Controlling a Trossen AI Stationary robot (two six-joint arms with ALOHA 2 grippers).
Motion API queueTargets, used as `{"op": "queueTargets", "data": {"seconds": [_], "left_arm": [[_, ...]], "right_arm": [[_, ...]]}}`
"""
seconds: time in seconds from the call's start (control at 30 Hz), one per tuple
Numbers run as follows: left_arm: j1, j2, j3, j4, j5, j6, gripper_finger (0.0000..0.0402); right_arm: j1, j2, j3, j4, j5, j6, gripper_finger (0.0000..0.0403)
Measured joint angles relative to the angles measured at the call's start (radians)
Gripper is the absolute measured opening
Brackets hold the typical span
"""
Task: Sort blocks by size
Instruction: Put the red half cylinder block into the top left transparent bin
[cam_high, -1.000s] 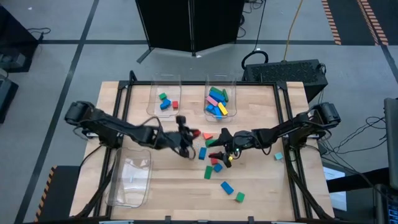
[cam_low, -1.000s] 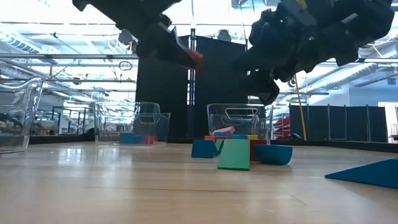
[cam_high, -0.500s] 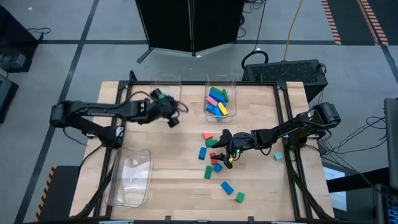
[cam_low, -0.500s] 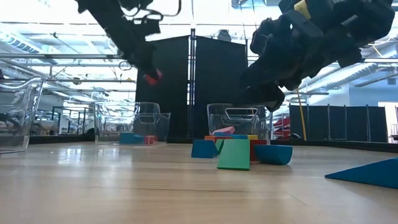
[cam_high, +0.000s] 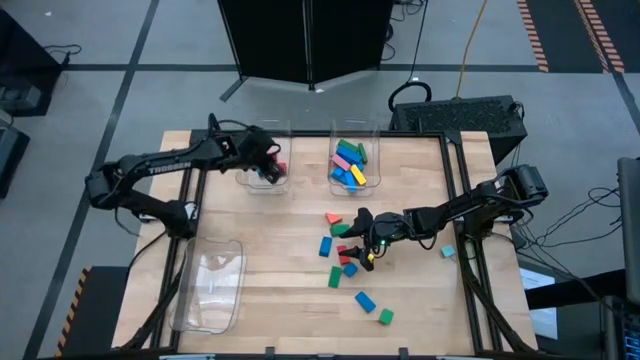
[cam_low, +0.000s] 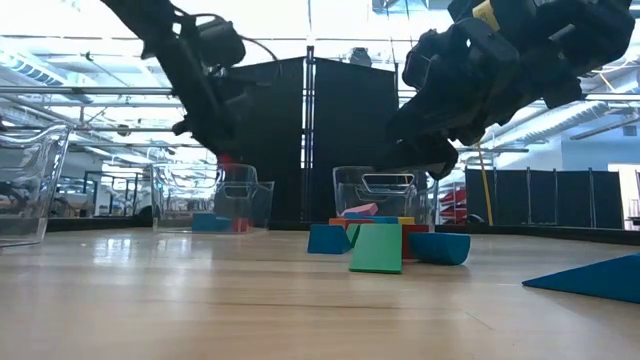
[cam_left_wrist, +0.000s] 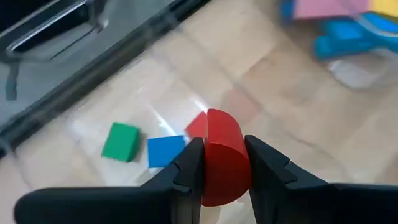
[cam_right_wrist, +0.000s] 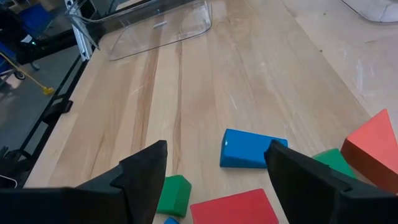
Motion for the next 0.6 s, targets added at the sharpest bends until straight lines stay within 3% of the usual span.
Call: {"op": "queueTargets", "data": {"seconds": [0.4,0.6], "left_arm": [[0.135,0.117,0.0,-0.028,0.265,0.052,0.0085],[0.136,0.186,0.0,-0.036,0.274,0.065,0.01]], "right_arm": [[0.0,0.0,0.0,-0.002,0.0,-0.006,0.0263],[0.0,0.0,0.0,-0.013,0.0,-0.006,0.0263]]}}
